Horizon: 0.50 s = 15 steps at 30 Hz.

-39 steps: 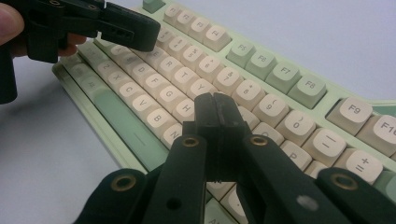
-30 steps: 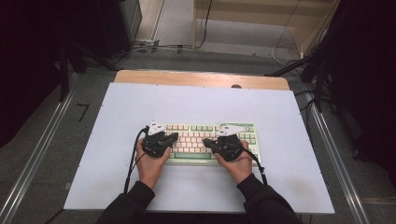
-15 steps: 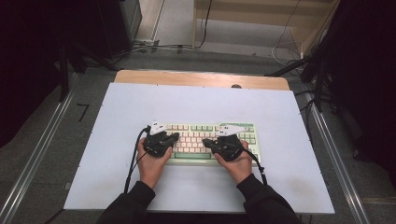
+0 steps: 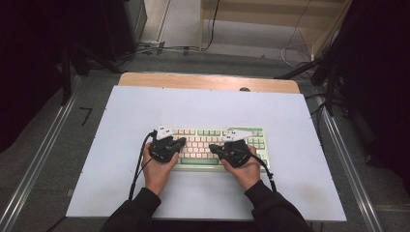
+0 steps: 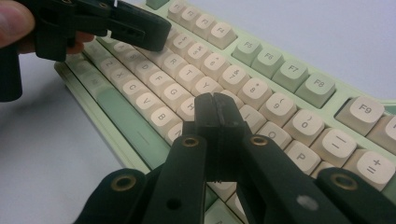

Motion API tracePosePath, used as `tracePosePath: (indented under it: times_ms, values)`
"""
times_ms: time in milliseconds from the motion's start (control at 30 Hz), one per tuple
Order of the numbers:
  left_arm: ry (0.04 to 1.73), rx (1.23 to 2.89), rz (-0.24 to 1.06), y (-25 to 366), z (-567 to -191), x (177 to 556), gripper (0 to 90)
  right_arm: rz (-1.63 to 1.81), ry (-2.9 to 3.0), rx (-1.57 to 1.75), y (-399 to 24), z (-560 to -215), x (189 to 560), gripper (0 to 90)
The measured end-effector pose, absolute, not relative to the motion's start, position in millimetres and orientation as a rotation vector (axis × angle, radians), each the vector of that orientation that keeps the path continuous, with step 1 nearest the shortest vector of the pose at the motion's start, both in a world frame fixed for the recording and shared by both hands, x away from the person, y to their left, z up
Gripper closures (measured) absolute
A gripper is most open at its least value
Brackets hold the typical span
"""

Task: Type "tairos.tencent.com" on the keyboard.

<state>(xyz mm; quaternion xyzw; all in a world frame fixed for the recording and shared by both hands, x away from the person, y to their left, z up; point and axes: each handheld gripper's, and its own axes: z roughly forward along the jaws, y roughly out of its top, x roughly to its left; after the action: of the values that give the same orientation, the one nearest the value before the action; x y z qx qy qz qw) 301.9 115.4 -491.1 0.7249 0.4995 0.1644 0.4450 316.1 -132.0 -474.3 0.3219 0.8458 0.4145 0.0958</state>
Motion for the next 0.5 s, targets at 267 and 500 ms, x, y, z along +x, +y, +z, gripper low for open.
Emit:
tracePosePath:
  times_ms: [267, 500]
  values:
    - [1.230, 1.783, 0.410, 117.0, -487.4, 299.7, 90.0, 1.226, 2.511, 0.947, -131.1, -475.0, 316.4, 88.3]
    - [1.222, 1.785, 0.409, 117.1, -486.0, 298.1, 90.0, 1.221, 2.522, 0.937, -127.8, -476.6, 315.4, 88.3]
